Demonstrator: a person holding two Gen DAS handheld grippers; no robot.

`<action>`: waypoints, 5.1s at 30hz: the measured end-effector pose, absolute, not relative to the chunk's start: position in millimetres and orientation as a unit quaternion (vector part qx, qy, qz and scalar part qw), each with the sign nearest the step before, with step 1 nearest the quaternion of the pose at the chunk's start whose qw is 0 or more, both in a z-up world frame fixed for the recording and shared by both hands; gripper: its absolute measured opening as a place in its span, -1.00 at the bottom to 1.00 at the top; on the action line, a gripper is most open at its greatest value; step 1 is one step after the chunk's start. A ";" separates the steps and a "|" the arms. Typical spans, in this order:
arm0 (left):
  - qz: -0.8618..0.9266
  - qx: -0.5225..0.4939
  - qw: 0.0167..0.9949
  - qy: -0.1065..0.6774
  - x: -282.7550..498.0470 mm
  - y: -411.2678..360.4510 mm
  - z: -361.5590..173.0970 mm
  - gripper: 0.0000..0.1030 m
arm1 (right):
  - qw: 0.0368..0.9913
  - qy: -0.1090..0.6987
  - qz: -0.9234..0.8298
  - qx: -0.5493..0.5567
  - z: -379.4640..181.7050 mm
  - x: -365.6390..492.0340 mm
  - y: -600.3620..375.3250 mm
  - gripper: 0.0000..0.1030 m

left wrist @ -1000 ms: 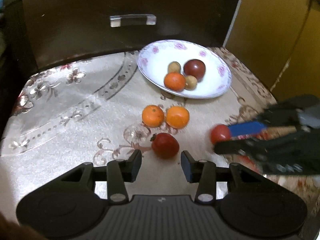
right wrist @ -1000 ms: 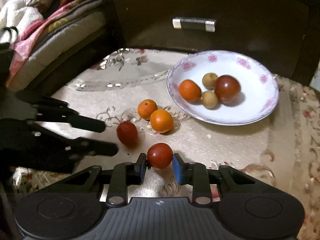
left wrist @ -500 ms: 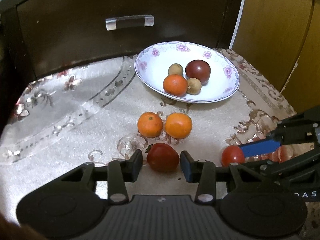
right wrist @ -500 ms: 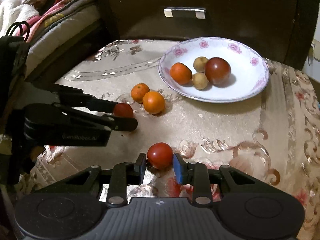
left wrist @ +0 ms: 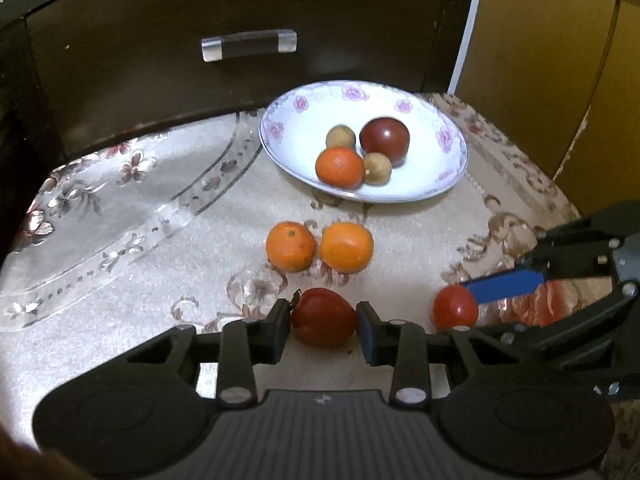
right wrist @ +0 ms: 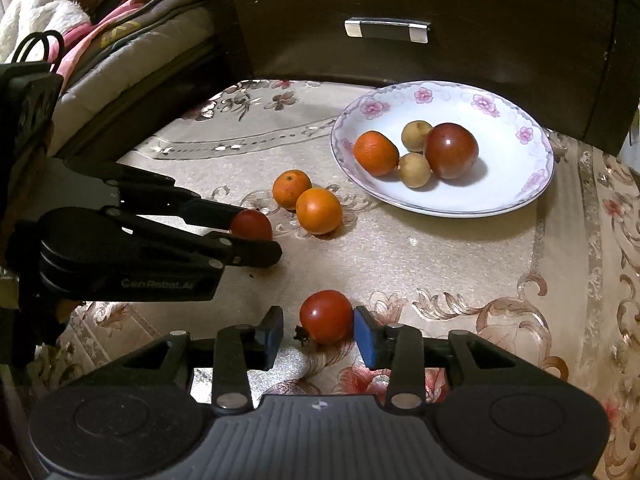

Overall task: Organize fruits
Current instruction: 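Hold both red tomatoes in the tools and lift them off the cloth, then carry both held red tomatoes across the table toward the white bowl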

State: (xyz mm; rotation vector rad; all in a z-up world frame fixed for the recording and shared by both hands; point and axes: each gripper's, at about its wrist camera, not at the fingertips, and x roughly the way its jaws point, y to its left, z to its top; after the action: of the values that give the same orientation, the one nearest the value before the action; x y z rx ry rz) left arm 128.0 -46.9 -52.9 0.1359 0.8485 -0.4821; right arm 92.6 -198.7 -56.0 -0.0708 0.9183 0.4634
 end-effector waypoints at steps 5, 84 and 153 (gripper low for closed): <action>-0.234 0.080 0.880 0.405 124.8 -48.6 -53.5 -0.16 | 0.872 0.435 0.219 -0.037 -56.7 93.5 -198.4 -0.37; -0.141 0.066 0.861 0.484 -23.7 5.7 -28.7 -0.16 | 0.901 0.388 0.195 0.020 -12.3 106.0 -225.9 -0.54; -0.132 0.086 0.816 0.556 -72.0 21.2 -34.4 -0.26 | 0.812 0.452 0.363 -0.066 -36.3 -49.5 -120.9 -0.29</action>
State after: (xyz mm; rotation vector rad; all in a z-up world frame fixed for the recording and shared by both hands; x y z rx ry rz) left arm -72.0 21.2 -34.4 0.1825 1.1867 -0.2819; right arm -49.5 -120.9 -36.3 -0.1404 0.9643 0.7745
